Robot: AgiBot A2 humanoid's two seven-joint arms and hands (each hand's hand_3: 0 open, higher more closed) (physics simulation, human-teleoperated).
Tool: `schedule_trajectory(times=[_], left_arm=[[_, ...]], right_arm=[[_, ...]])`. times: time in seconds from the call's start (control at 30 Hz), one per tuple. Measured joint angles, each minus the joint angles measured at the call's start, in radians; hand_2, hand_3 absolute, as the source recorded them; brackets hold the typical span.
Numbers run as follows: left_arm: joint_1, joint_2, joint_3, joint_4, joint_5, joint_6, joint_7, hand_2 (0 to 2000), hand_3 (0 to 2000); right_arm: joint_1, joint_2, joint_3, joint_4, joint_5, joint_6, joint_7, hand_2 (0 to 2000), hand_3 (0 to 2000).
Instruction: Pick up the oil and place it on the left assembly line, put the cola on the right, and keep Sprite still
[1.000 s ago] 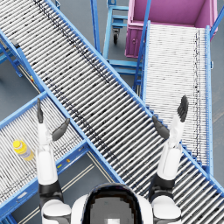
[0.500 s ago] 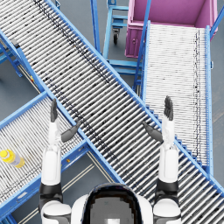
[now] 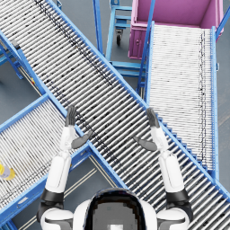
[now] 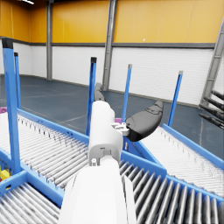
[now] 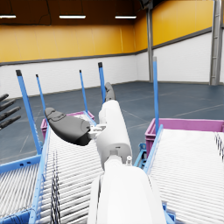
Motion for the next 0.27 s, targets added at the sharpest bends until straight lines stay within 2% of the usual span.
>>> schedule_trajectory(times=[0.27], left_arm=[[-0.002, -0.001, 0.005, 0.001, -0.008, 0.002, 0.002, 0, 0]], right_arm=[[-0.003, 0.004, 0.007, -0.001, -0.008, 0.002, -0.002, 0, 0]])
